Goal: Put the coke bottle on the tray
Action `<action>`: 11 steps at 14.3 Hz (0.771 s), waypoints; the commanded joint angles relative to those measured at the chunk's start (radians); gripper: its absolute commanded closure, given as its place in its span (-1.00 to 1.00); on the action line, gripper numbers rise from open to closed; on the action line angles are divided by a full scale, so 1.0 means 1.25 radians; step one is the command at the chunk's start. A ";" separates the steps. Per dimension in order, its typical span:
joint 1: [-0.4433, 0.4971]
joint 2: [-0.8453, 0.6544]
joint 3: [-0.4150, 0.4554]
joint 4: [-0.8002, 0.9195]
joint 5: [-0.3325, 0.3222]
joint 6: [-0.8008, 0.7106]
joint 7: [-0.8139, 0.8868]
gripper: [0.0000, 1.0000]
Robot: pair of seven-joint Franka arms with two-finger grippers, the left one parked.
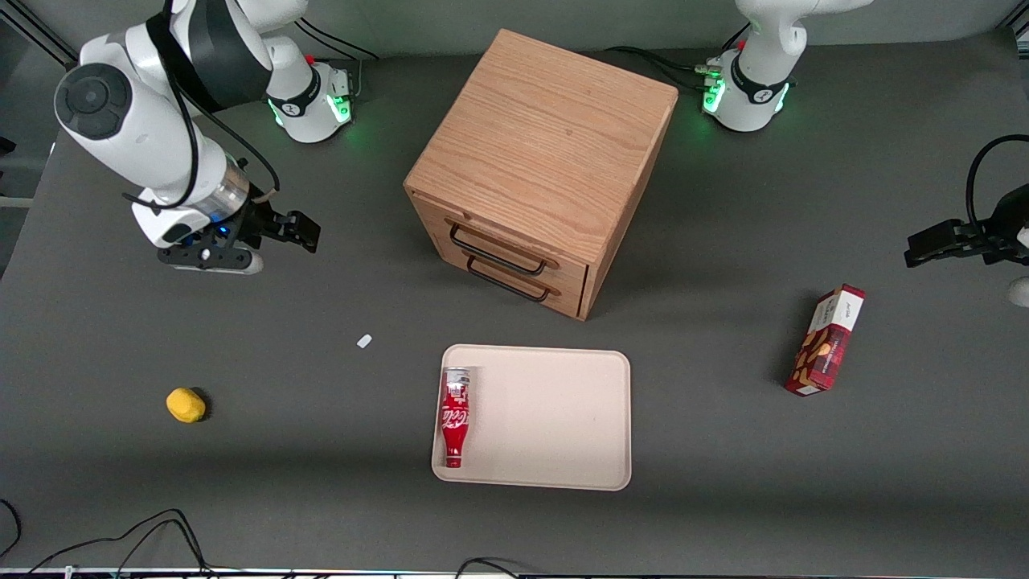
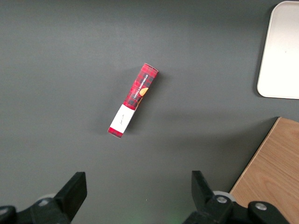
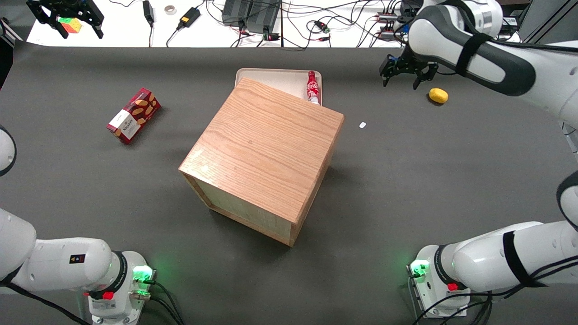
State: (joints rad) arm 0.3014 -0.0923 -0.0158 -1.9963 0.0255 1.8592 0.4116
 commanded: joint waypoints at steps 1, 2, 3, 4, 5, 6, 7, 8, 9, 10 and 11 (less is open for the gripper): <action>-0.053 -0.027 0.010 0.021 -0.003 -0.065 -0.052 -1.00; -0.064 -0.023 0.010 0.051 -0.003 -0.101 -0.079 -1.00; -0.075 -0.023 0.009 0.073 -0.003 -0.125 -0.093 -1.00; -0.094 -0.023 0.009 0.096 -0.003 -0.146 -0.111 -1.00; -0.108 -0.022 0.010 0.118 -0.003 -0.165 -0.135 -1.00; -0.116 -0.019 0.010 0.141 -0.003 -0.181 -0.155 -1.00; -0.117 -0.018 0.007 0.157 -0.003 -0.197 -0.166 -1.00; -0.118 -0.017 0.002 0.172 -0.003 -0.213 -0.177 -1.00; -0.124 -0.016 0.000 0.184 -0.003 -0.235 -0.188 -1.00; -0.139 -0.016 0.002 0.194 -0.001 -0.254 -0.189 -1.00; -0.145 -0.016 0.003 0.199 0.000 -0.264 -0.188 -1.00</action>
State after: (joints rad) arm 0.1475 -0.1234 -0.0192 -1.7868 0.0248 1.5765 0.2081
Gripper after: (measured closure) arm 0.000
